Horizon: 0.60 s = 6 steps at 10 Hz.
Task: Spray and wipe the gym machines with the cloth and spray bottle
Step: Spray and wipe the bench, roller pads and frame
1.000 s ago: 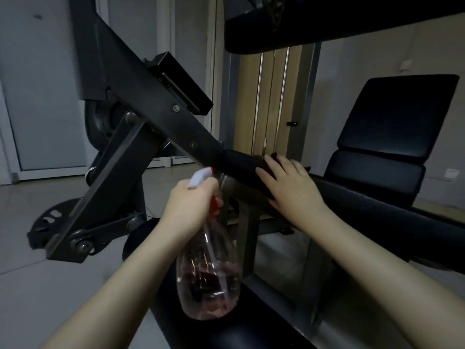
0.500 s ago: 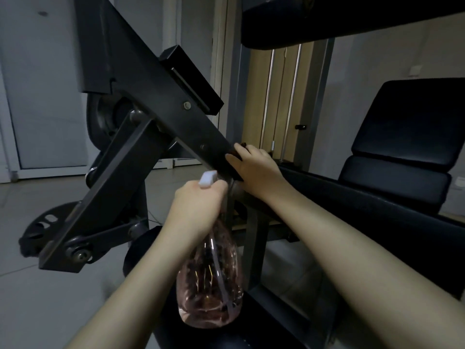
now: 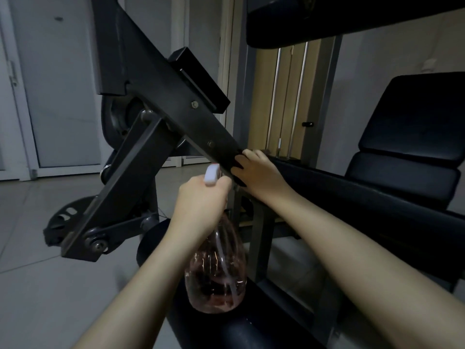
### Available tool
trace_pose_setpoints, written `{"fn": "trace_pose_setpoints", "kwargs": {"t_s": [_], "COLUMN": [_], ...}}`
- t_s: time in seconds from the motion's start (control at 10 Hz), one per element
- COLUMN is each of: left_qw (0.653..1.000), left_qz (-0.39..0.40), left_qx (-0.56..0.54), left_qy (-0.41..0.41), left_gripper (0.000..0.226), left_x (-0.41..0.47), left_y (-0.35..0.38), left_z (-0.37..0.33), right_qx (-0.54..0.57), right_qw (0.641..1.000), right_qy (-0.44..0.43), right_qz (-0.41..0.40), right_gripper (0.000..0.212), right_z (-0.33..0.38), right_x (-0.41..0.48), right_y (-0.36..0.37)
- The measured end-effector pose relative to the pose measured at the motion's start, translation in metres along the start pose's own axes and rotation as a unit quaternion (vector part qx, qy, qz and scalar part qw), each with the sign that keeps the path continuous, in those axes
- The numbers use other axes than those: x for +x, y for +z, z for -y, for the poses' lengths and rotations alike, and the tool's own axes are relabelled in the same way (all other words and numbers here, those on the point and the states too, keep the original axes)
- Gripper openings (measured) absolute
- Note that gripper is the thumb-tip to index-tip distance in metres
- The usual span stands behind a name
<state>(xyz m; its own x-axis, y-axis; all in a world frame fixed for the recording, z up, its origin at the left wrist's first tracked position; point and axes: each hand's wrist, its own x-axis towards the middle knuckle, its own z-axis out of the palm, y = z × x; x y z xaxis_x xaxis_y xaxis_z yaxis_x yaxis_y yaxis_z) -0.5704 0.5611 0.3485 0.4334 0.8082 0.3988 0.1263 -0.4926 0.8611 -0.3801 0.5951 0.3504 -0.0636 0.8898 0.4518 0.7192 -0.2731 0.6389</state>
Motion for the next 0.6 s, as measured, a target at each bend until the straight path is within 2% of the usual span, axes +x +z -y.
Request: {"fn": "trace_pose_setpoints", "kwargs": {"t_s": [0.1, 0.2, 0.3, 0.4, 0.5, 0.6], "left_qw": [0.999, 0.999, 1.0, 0.999, 0.999, 0.998], "left_qz": [-0.026, -0.023, -0.014, 0.01, 0.013, 0.022], "left_qx": [-0.019, -0.014, -0.007, 0.026, 0.013, -0.05], "left_qy": [0.001, -0.022, -0.017, 0.018, 0.032, 0.015], "left_gripper": [0.019, 0.032, 0.031, 0.024, 0.022, 0.023], "left_x": [0.0, 0.002, 0.004, 0.001, -0.006, -0.013], "left_y": [0.002, 0.007, 0.007, 0.005, 0.002, 0.0], "left_z": [0.003, 0.007, 0.008, 0.005, 0.002, 0.002], "right_qx": [-0.023, 0.008, 0.102, 0.428, 0.621, 0.643], "right_qw": [0.999, 0.999, 0.992, 0.883, 0.729, 0.702], "right_qy": [-0.019, -0.014, 0.033, 0.175, 0.215, 0.225], "right_qz": [-0.013, 0.034, 0.067, 0.083, 0.192, 0.208], "right_gripper": [0.037, 0.043, 0.039, 0.034, 0.036, 0.041], "right_z": [0.001, 0.006, 0.019, 0.036, 0.07, 0.096], "right_x": [-0.014, -0.036, -0.07, -0.1, -0.121, -0.137], "right_y": [0.001, -0.001, -0.015, -0.033, -0.036, -0.028]}}
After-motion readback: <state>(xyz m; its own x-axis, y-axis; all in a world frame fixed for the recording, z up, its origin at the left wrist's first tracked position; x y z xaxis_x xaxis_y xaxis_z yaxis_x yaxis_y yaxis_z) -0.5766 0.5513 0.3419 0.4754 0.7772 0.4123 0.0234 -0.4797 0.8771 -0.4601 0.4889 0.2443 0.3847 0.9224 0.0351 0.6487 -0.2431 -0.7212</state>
